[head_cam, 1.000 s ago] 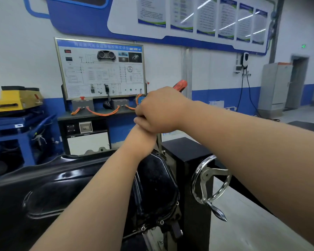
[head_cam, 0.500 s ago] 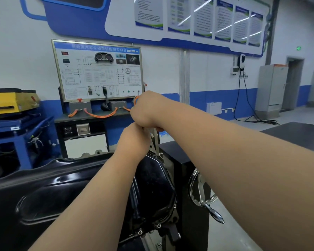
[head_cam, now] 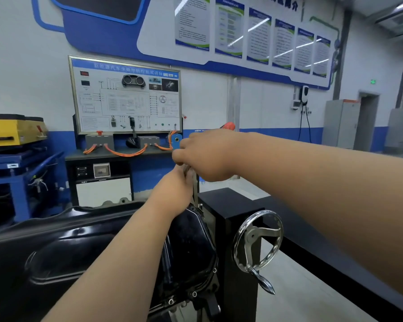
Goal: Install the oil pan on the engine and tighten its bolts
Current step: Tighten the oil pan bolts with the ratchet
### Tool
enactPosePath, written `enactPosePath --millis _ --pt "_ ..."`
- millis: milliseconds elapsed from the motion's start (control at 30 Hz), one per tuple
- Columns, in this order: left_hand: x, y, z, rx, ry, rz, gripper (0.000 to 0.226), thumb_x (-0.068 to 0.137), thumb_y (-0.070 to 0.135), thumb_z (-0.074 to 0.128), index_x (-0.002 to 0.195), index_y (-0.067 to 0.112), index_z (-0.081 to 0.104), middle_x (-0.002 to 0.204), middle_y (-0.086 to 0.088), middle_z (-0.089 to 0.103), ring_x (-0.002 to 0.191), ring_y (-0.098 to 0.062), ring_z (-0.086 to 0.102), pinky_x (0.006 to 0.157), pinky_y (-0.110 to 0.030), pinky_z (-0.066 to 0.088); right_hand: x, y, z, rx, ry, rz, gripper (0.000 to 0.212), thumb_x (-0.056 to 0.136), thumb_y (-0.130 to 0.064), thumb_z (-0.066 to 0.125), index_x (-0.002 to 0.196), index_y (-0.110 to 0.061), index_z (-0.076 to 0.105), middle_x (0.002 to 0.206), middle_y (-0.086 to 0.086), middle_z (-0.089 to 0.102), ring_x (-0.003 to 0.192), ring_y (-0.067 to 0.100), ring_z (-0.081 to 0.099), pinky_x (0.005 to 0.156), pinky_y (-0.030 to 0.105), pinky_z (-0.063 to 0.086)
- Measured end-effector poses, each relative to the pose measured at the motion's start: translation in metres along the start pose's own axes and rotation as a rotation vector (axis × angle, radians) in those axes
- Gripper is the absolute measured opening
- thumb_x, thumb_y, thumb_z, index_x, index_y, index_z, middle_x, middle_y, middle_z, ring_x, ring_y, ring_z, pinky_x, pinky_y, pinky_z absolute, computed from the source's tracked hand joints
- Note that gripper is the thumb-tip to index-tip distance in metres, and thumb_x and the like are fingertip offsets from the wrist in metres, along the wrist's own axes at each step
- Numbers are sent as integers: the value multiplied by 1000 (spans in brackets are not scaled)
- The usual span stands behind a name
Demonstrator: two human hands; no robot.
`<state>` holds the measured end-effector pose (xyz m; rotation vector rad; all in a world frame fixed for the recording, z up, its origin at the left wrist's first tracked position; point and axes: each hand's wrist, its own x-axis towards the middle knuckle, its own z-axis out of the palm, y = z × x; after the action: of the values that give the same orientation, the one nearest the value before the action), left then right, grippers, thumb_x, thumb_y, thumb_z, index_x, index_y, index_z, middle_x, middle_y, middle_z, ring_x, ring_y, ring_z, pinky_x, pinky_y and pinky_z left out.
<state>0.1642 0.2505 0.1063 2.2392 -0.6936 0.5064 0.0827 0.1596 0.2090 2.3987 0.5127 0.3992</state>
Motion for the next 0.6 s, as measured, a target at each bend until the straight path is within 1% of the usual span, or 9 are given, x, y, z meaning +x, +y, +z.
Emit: enactPosePath --millis 67,100,167,267,333,400,467,533,600 --pt "0 -2 -1 -87 17 -72 24 101 28 32 110 11 47 95 -11 65 85 -30 62 76 -44 50 1 -3 -5 78 -1 87 20 92 -16 45 112 -15 48 92 -2 48 81 19 45 54 27 30" --pt "0 -3 -1 -92 11 -100 25 101 30 32 112 12 46 94 -11 65 86 -29 63 77 -45 51 3 -6 -10 115 -18 150 12 93 -19 45 99 -12 52 82 -1 53 74 19 49 49 26 31" --pt "4 -5 1 -25 -10 -109 25 101 31 33 111 13 47 85 -6 63 78 -22 61 69 -41 48 8 -5 -19 252 -163 282 29 95 -29 43 75 -10 54 62 2 63 56 20 59 41 22 40" --pt "12 -7 -1 58 -56 -155 22 99 29 39 102 14 55 79 -1 57 66 -13 51 59 -29 38 13 -8 -21 606 -337 480 46 97 -42 37 79 -3 55 59 10 69 54 23 69 41 22 50" --pt "12 -9 -4 11 -8 -158 19 99 30 43 89 19 55 81 -1 59 64 -10 50 53 -25 33 15 -11 -21 579 -293 496 46 98 -42 34 82 -3 54 62 11 70 57 24 70 46 24 50" --pt "6 -10 -7 11 99 -85 24 96 30 48 73 24 51 68 4 55 59 -10 49 47 -24 31 15 -15 -22 517 -299 475 41 99 -36 34 85 -3 54 69 11 72 57 23 69 53 26 53" --pt "1 -9 -8 38 108 -47 31 97 29 46 65 25 46 62 5 51 56 -14 48 46 -26 31 13 -16 -25 417 -303 402 37 99 -31 35 80 -6 55 65 6 69 51 18 64 52 24 50" --pt "1 -9 -7 57 61 -40 27 99 28 41 76 23 54 71 2 59 65 -16 55 54 -30 42 12 -14 -24 244 -219 304 30 97 -28 41 73 -13 52 55 -3 56 46 11 50 47 23 37" --pt "4 -9 -7 30 19 -27 26 100 28 36 93 20 60 89 2 67 82 -18 60 74 -38 50 9 -11 -22 73 -99 261 21 95 -26 47 77 -16 51 63 -3 46 53 11 39 46 25 29"
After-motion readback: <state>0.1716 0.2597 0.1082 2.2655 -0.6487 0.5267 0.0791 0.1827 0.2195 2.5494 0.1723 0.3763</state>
